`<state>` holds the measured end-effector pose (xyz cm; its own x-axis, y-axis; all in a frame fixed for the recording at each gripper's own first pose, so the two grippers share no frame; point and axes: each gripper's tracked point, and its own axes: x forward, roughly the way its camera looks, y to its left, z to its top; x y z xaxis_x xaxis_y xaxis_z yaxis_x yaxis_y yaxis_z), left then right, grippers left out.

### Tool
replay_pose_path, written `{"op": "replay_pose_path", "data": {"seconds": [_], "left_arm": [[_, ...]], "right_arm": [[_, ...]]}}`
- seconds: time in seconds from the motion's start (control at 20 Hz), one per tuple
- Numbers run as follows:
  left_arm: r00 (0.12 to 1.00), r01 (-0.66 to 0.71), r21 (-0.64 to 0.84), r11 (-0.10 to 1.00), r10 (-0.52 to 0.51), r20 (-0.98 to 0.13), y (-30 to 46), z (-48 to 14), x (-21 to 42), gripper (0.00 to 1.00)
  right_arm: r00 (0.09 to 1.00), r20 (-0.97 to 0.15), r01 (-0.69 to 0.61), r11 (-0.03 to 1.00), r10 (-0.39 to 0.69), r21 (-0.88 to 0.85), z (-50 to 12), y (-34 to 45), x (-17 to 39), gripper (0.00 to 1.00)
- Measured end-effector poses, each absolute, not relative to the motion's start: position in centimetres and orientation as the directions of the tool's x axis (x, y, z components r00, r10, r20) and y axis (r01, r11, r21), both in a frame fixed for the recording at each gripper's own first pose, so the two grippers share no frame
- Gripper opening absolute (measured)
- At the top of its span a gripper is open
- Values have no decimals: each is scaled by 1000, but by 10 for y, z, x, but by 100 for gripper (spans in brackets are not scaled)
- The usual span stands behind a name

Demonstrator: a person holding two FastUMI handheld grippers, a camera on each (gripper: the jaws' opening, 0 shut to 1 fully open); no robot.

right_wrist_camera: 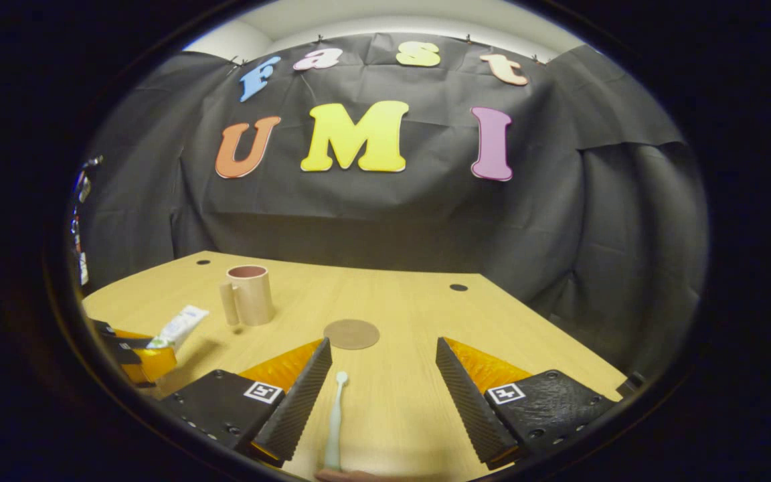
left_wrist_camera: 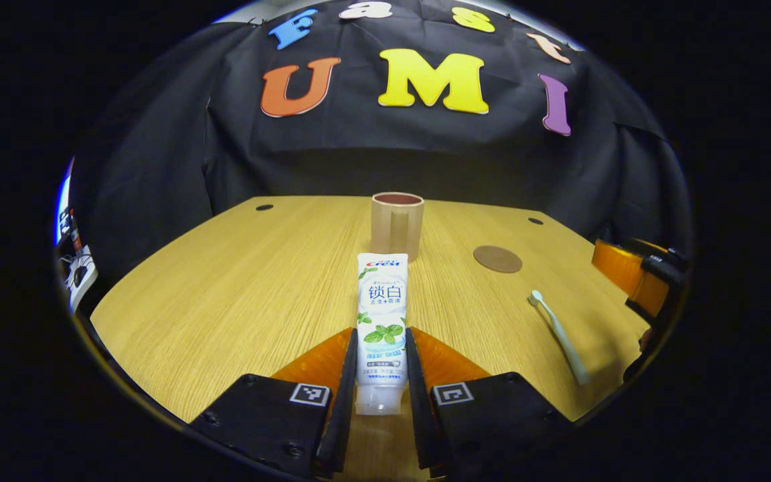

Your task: Put the toothbrush and toothpaste on the desktop into the cup, then pick up the cup and place it on the coaster on the desktop.

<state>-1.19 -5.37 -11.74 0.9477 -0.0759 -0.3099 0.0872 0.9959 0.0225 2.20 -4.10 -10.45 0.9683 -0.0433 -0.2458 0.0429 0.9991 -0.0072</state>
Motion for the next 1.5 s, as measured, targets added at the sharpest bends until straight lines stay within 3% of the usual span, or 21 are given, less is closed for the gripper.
{"op": "replay_pose_path", "data": {"seconds": [0.05, 0.1, 0.2, 0.35, 0.5, 0.7, 0.85, 0.95, 1.05, 1.1, 1.5], "left_arm": [[963, 83, 26, 996, -73, -260, -54, -106, -11, 46], [974, 80, 27, 996, -72, -214, -53, -97, -11, 42], [985, 84, 15, 996, -81, -150, -53, -84, -14, 42], [989, 103, 7, 995, -102, -106, -58, -73, -19, 42], [987, 129, 19, 991, -127, -96, -65, -70, -21, 41], [984, 154, 18, 988, -151, -99, -68, -70, -23, 41], [985, 149, 18, 989, -146, -95, -68, -70, -23, 41], [984, 151, 11, 989, -149, -102, -69, -71, -23, 41], [983, 152, 6, 988, -150, -106, -69, -71, -23, 41], [983, 150, 6, 989, -148, -105, -69, -70, -23, 41], [986, 139, 14, 990, -137, -98, -68, -69, -21, 41]], "right_arm": [[963, -266, 38, 999, -38, -3, -111, -38, 24, 94], [956, -290, 34, 999, -34, -4, -119, -36, 26, 95], [933, -358, 22, 1000, -28, -20, -139, -32, 31, 95], [888, -460, -10, 1000, 10, 1, -167, -23, 35, 97], [847, -531, -7, 999, 27, 40, -186, -15, 41, 91], [809, -588, 32, 998, 7, 57, -197, -18, 44, 67], [780, -625, 27, 997, 26, 76, -207, -13, 42, 65], [780, -625, 15, 996, 43, 87, -208, -10, 44, 54], [769, -633, -11, 993, 86, 121, -209, -1, 42, 35], [766, -637, -2, 991, 87, 132, -208, -1, 43, 5], [816, -570, -23, 992, 90, 124, -194, -8, 40, 0]]}}
